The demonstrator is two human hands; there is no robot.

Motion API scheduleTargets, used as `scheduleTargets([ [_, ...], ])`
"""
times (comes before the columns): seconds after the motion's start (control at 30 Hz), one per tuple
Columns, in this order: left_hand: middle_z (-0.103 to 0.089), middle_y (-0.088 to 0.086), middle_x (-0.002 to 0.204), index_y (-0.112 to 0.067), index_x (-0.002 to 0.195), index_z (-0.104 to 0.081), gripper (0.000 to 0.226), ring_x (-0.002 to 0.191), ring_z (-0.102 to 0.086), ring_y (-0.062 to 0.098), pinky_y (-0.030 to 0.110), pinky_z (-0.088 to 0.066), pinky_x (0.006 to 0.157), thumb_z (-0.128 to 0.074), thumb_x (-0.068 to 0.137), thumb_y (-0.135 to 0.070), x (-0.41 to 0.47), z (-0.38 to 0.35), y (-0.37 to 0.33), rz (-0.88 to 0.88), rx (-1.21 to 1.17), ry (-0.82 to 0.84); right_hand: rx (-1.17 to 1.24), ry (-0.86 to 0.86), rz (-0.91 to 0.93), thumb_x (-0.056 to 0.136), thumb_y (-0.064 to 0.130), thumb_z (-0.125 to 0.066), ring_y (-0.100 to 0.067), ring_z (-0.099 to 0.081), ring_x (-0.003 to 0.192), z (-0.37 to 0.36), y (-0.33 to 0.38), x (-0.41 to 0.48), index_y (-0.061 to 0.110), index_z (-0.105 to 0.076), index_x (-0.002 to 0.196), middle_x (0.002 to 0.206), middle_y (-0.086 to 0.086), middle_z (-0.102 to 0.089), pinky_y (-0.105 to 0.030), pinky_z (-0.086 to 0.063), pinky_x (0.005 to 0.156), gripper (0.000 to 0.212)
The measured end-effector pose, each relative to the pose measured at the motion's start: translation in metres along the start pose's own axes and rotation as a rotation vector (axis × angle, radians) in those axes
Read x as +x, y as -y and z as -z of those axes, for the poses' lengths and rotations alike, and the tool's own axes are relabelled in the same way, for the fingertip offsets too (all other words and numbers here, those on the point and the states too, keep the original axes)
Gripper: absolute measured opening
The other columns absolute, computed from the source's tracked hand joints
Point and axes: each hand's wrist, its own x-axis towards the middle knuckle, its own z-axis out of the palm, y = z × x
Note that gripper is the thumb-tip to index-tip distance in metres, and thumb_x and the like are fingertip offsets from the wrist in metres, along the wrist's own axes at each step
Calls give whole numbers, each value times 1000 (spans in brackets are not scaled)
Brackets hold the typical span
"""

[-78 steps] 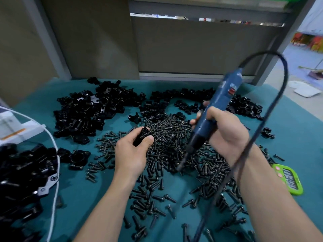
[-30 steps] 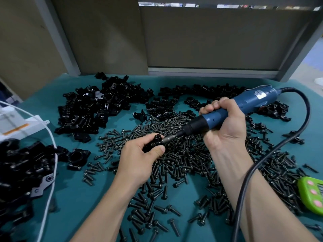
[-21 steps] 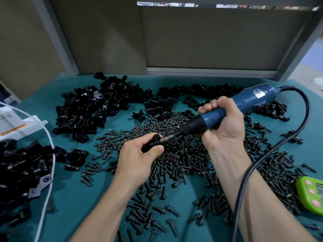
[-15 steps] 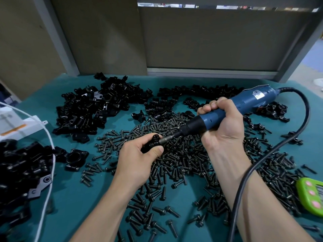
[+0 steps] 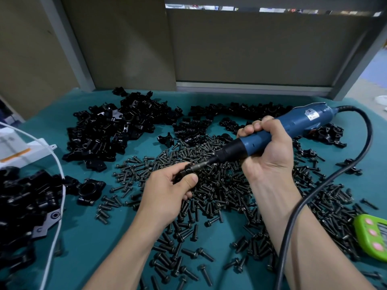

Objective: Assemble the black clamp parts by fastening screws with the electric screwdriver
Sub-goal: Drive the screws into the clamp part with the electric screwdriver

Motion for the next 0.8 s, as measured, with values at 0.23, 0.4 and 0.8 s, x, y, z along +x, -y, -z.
scheduleTargets([
  [0.23,-70,17,69,-7,110,-75,48,38,-45,12,19,-33,31,-61,93,-50,-5,12,-23,324,-507,112,10,14,-19,88,-7,-48,-16,-49,54,-3,5,0,11,-50,79,65,-3,-50,-27,-47,60,20],
  [0.4,-47,5,49,6,115,-60,37,34,-25,12,22,-16,33,-45,109,-27,-3,8,-24,387,-471,-30,56,-14,-57,92,-5,-48,-15,-49,54,-6,-4,-4,11,-50,80,66,-2,-49,-27,-48,59,19],
  [0.8,-32,4,49,-13,102,-56,24,28,-28,11,18,-21,33,-49,110,-35,0,-4,-19,342,-273,-135,-18,129,-46,85,-7,-49,-17,-50,57,-13,5,-6,8,-59,95,67,-4,-50,-28,-48,63,21],
])
